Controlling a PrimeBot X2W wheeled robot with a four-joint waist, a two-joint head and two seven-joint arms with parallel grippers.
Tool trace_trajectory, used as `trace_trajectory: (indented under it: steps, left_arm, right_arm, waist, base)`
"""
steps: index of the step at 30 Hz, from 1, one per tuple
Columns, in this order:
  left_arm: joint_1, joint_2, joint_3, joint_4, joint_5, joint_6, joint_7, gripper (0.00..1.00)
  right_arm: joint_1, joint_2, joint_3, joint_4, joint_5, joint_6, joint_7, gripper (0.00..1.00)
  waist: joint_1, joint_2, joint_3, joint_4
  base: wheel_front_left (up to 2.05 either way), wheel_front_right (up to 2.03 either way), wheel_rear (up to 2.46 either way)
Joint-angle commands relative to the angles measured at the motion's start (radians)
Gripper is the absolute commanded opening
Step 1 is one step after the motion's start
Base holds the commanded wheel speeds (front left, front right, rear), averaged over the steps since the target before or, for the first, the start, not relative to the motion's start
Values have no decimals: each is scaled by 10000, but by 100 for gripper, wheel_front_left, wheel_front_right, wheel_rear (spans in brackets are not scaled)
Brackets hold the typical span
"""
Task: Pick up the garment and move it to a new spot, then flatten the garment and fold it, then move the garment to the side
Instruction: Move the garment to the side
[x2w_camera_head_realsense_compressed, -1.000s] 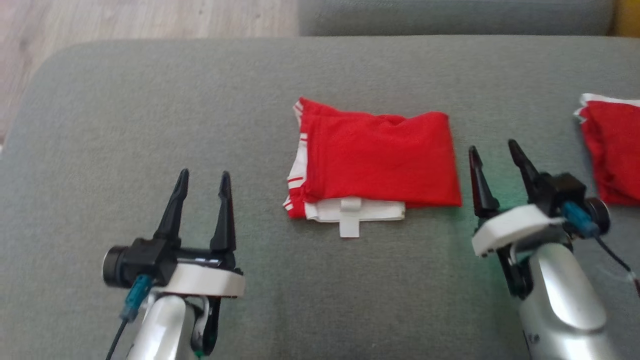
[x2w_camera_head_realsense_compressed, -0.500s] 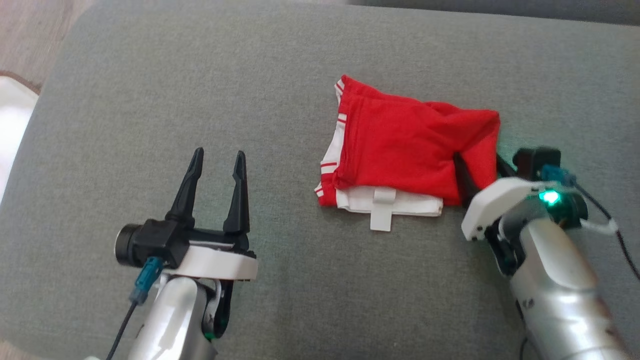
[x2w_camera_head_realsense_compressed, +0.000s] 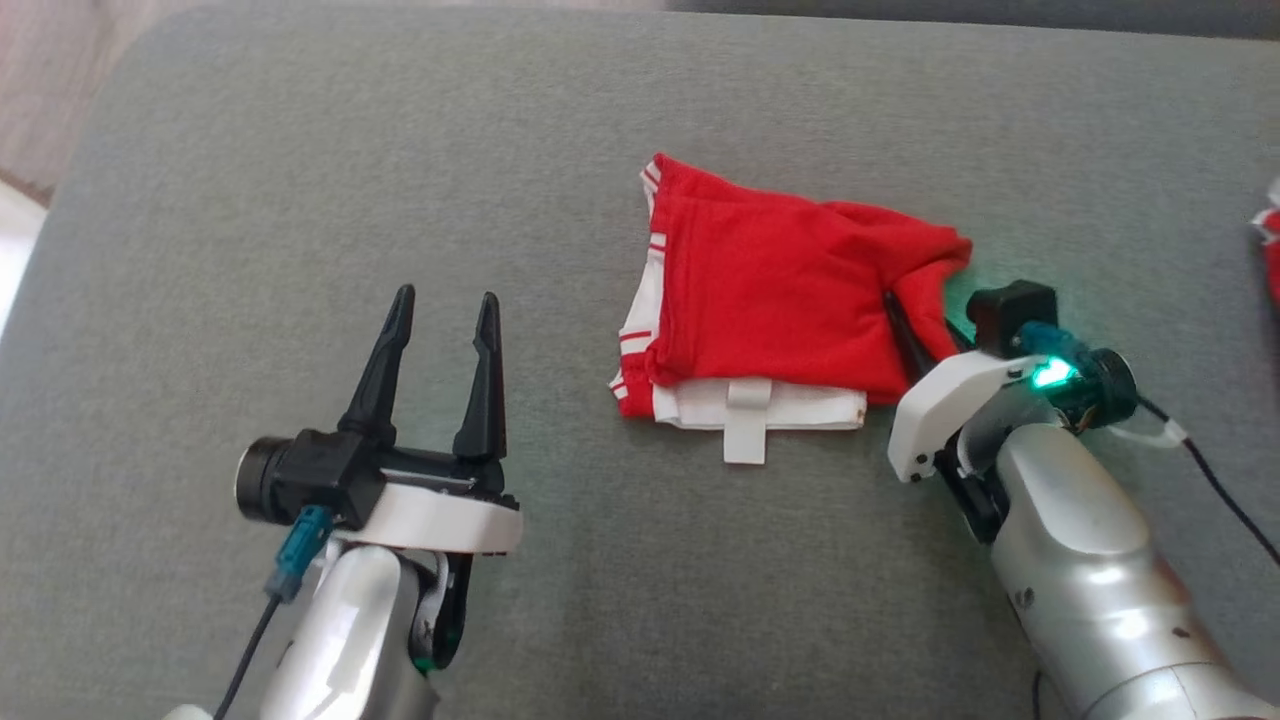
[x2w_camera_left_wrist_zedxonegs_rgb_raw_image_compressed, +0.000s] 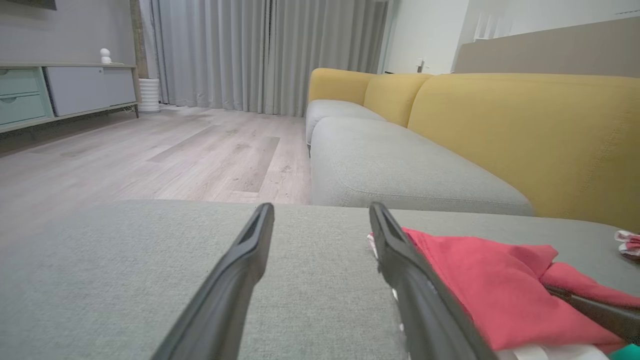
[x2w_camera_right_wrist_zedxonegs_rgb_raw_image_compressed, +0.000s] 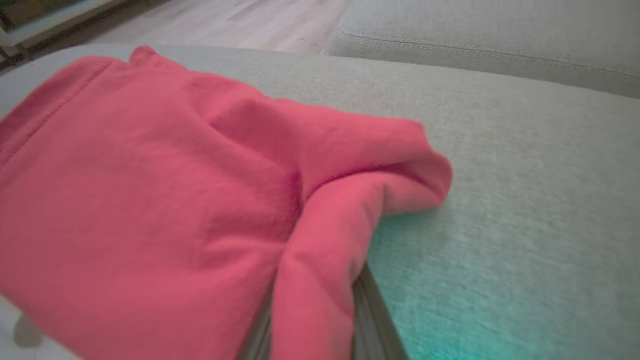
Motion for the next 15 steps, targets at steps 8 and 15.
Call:
trace_trajectory:
  steps: [8,15]
  left_arm:
    - [-492,83,-82,-355,14,80,-93,100]
    - [-663,83,-298,-395,-26,194,-93,100]
  right_arm:
    - [-339,-258,352,-509,-1599,-7,-730,0]
    - [-400,-996,879,-1277,-1824,-7,-650,0]
  waist:
    - [-1,0,-267,-982]
    - [-1,0,-276,-1913]
  base:
    - [0,0,0]
    - [0,0,0]
